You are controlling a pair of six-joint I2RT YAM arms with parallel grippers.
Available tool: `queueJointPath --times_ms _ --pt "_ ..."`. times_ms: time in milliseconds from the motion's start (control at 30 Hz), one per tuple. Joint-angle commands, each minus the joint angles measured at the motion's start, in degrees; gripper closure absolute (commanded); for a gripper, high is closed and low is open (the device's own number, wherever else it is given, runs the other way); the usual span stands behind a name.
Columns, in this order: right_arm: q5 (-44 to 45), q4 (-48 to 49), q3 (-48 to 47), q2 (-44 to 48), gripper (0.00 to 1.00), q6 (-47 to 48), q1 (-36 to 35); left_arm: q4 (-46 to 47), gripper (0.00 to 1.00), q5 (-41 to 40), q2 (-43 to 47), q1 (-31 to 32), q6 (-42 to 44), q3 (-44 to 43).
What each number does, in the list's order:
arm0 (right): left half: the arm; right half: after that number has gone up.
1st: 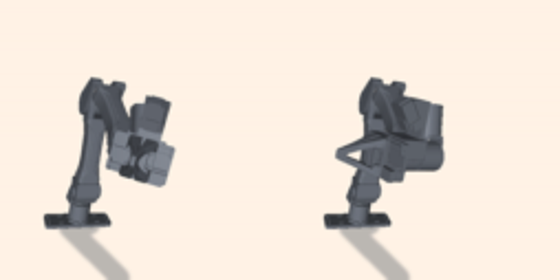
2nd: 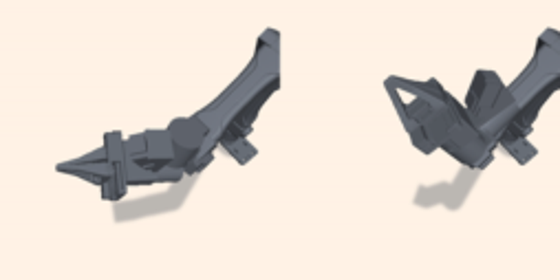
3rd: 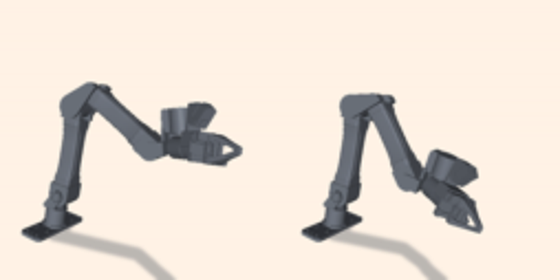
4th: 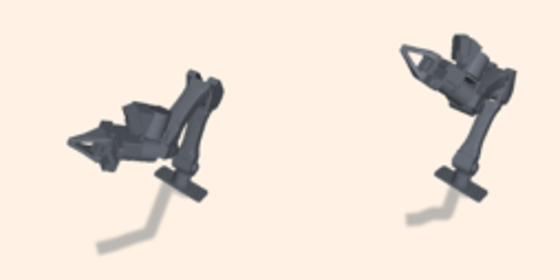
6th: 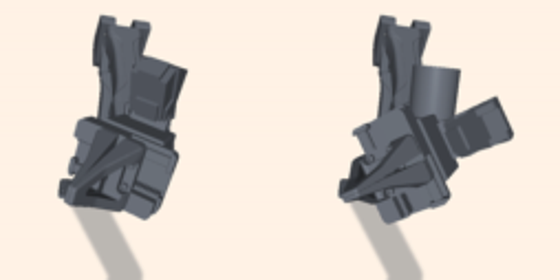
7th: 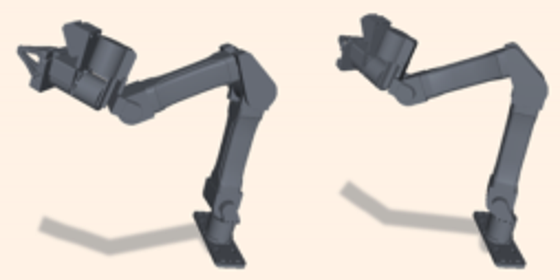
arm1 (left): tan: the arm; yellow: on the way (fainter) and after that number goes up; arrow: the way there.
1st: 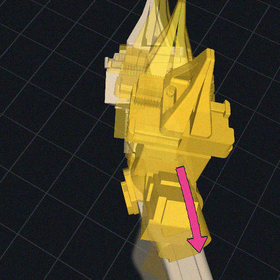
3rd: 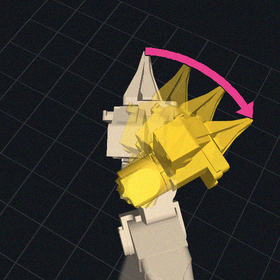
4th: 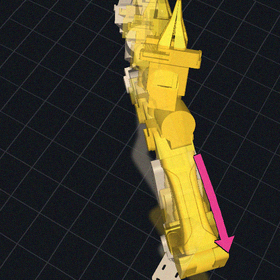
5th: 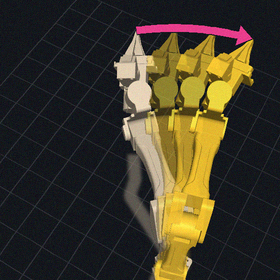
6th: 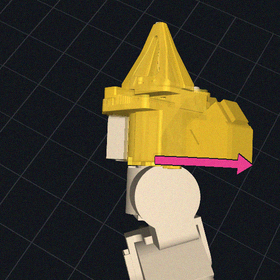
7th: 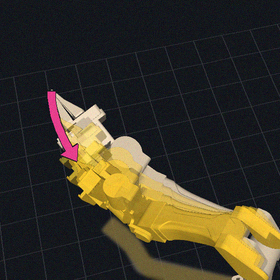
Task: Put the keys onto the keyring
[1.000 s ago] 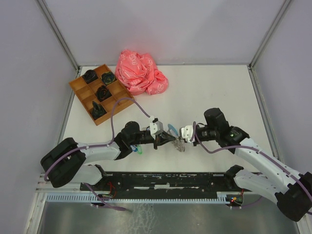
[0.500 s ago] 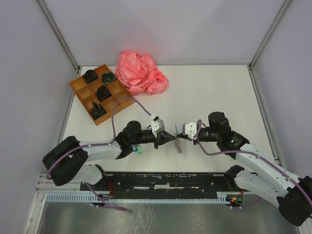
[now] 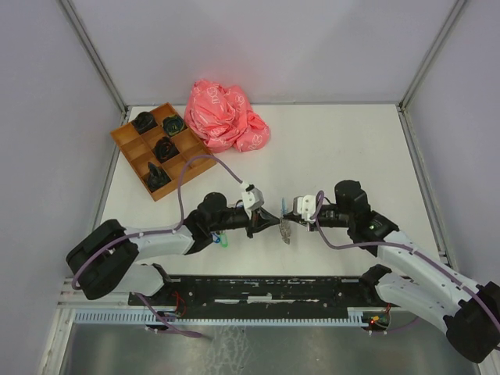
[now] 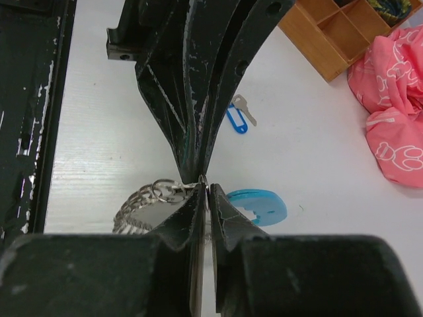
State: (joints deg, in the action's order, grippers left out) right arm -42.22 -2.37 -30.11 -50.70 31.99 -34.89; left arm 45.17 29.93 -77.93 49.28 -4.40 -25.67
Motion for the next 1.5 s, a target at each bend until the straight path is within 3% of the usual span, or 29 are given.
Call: queueJointPath --times_ms 0,133,567,1100,1467 --pt "1.4 -9.1 -6.4 0.1 0.86 6.1 0.1 -2.3 0.97 -0.8 3.4 0.2 2.1 -2.7" --pt "1.7 -15.0 -8.5 -0.4 0.79 8.8 0.1 -4.3 0.97 -0.7 4.4 0.3 2.5 -3.6" --pt "1.2 -20.4 -12.4 -1.8 0.69 11.3 0.0 -7.9 0.97 0.1 5.9 0.5 2.9 -5.9" --pt "1.5 -19.9 -13.7 -4.4 0.69 12.6 -0.1 -8.5 0.97 0.6 5.9 1.0 3.4 -6.3" --pt "-0.9 -23.1 -14.8 -5.8 0.80 14.1 0.0 -8.9 0.97 0.5 6.3 1.1 3.6 -6.7"
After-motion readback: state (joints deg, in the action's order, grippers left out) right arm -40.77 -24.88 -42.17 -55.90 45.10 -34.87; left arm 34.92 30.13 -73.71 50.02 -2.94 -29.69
